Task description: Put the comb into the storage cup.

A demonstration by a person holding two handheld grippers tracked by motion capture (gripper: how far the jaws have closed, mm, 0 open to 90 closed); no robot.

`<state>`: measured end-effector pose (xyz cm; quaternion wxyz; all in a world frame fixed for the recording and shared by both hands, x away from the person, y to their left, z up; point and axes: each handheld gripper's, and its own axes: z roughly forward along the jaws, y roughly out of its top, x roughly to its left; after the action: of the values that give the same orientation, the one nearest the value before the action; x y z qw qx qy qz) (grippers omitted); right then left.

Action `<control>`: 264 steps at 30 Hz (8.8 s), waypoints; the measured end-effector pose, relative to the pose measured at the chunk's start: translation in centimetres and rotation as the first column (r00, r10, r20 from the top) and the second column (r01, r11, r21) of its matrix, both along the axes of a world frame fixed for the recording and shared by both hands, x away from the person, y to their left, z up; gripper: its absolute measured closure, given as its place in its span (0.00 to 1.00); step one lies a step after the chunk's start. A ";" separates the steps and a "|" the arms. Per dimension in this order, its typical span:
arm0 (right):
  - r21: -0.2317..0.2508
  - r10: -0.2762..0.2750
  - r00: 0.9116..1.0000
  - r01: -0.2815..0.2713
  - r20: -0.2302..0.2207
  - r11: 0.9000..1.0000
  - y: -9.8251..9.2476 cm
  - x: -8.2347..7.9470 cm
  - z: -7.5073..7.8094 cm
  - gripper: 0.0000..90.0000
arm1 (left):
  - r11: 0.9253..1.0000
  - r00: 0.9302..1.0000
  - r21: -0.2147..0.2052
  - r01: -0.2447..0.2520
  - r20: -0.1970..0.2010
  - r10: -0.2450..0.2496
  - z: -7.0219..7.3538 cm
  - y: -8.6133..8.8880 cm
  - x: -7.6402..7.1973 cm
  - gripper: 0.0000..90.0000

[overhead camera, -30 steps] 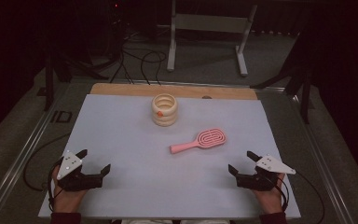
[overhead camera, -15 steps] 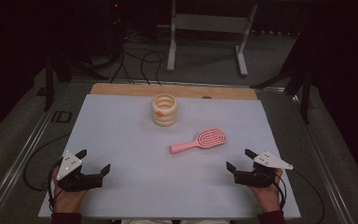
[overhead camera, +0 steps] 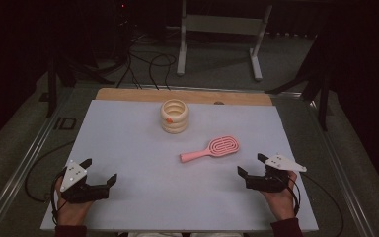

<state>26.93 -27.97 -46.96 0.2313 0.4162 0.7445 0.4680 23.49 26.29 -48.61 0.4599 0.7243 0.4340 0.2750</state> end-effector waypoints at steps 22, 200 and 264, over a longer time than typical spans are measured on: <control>-0.052 0.001 0.999 -0.003 -0.036 0.999 1.9 2.6 0.9 0.11 | 1.000 1.000 0.000 -0.001 -0.003 0.001 -0.1 0.1 0.0 0.00; -0.006 -0.001 0.998 0.001 0.068 1.000 0.3 -0.7 -0.6 0.11 | 1.000 0.999 -0.023 0.001 0.041 0.000 0.4 0.3 -0.4 0.00; -0.062 0.045 0.998 -0.047 -0.035 0.997 3.4 1.2 4.0 0.09 | 0.998 0.996 -0.059 0.019 0.084 -0.014 0.6 -0.1 -0.5 0.00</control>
<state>28.14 -24.54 -42.94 0.2209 0.3993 0.7720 0.4425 23.01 26.20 -48.05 0.5012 0.7016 0.4164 0.2883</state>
